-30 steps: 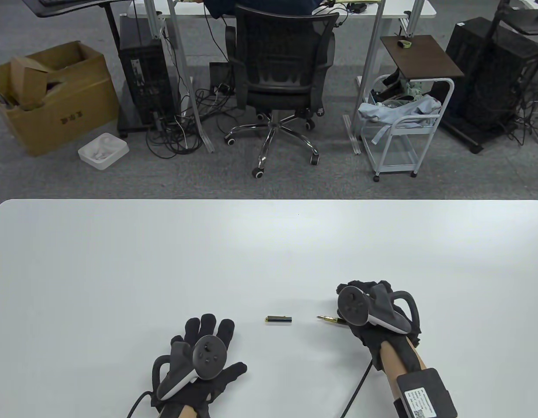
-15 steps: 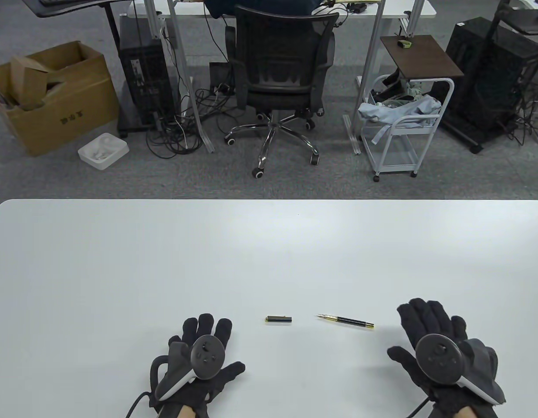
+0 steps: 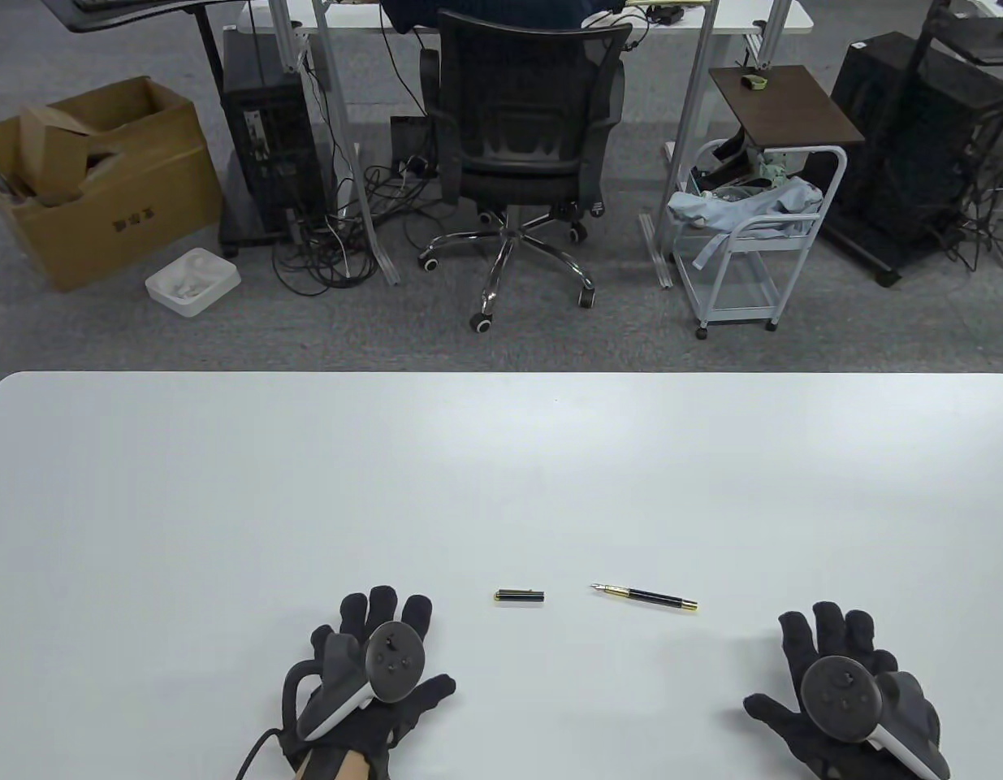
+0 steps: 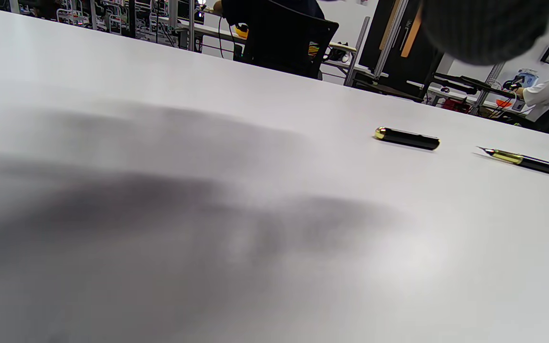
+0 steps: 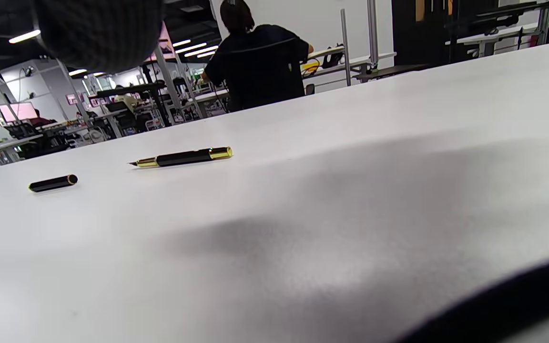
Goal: Remove fountain pen cap from fountain pen with left hand
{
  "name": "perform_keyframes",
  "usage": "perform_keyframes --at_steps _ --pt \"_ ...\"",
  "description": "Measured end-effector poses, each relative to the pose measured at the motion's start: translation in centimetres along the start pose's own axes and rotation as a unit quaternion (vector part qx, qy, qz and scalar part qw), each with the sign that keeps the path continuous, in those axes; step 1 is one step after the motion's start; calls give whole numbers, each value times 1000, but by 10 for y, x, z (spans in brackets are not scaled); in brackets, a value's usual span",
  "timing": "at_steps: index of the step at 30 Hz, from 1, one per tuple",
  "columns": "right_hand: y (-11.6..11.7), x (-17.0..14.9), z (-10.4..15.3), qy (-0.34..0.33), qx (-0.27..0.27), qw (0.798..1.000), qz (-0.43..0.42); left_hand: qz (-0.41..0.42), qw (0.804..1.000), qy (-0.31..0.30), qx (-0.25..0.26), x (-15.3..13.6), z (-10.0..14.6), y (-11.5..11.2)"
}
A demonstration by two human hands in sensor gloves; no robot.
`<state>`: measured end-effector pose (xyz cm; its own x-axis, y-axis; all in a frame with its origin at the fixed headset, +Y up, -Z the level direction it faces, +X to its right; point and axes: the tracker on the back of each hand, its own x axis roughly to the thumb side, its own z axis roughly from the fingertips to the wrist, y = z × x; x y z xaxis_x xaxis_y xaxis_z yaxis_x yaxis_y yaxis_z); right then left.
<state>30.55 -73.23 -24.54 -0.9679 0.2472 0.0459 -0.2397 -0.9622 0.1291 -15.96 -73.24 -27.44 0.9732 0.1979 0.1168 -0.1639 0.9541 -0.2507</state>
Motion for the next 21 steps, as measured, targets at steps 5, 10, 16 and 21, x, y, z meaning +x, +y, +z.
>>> perform_keyframes --at_steps 5,10,16,21 --pt "0 -5 3 13 -1 1000 -9 6 1000 5 4 -1 2 2" --pt "2 -10 1 16 3 1000 -22 8 1000 5 5 -2 1 4" --pt "1 -5 -1 0 -4 1000 -12 1 1000 9 0 -3 -2 2" --pt "2 -6 -2 -8 0 1000 -18 1 1000 11 -2 -2 -2 1"
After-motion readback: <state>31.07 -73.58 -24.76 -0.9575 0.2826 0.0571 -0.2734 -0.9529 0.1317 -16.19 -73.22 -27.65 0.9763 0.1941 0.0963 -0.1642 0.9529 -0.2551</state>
